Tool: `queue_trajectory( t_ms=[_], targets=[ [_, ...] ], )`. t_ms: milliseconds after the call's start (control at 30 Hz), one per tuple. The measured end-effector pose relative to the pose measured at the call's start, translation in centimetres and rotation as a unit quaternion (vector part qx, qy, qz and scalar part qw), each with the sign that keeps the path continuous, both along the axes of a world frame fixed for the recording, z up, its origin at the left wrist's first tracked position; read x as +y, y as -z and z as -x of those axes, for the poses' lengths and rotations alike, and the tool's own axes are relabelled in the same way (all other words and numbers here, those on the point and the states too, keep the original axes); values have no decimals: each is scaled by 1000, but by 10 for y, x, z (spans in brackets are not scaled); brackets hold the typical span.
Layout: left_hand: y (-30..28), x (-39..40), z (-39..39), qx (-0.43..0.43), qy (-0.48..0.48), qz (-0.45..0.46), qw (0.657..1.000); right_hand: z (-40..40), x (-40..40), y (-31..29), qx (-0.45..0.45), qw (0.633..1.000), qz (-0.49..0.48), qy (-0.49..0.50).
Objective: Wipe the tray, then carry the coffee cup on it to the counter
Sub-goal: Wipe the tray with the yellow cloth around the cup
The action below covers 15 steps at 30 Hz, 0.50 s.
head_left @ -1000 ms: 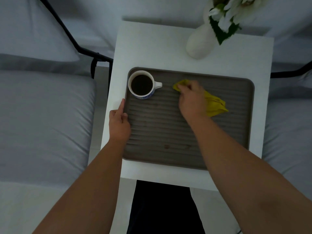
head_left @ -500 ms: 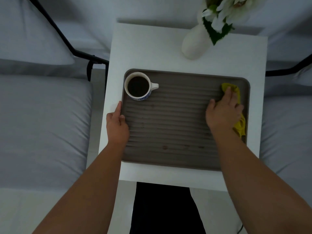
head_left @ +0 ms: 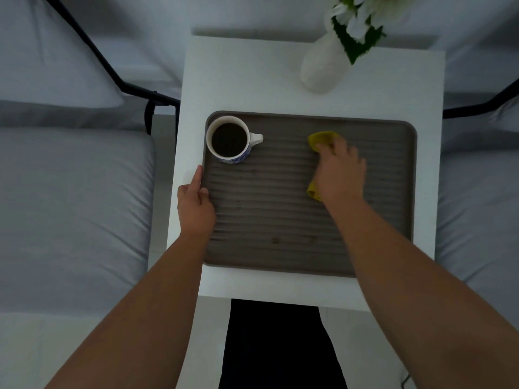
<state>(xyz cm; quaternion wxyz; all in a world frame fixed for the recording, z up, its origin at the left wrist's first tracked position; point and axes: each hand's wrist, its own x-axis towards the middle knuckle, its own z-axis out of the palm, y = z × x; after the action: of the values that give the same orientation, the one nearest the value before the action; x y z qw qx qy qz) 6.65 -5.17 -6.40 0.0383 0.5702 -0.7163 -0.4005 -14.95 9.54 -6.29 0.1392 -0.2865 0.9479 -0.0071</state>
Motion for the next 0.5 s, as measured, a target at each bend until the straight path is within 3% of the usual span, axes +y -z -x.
queue_trajectory(
  t_ms=[167, 267, 367, 500],
  targets=[
    [1, -1, 0, 1, -9, -4, 1000, 32, 65, -7, 15, 983, 2, 182],
    [3, -1, 0, 2, -4, 0, 1000, 19, 61, -5, 6, 971, 18, 237],
    [6, -1, -2, 6, 6, 4, 1000, -8, 29, -2, 2, 977, 30, 209],
    [7, -2, -3, 3, 11, 8, 1000, -59, -25, -3, -44, 997, 27, 50]
  ],
)
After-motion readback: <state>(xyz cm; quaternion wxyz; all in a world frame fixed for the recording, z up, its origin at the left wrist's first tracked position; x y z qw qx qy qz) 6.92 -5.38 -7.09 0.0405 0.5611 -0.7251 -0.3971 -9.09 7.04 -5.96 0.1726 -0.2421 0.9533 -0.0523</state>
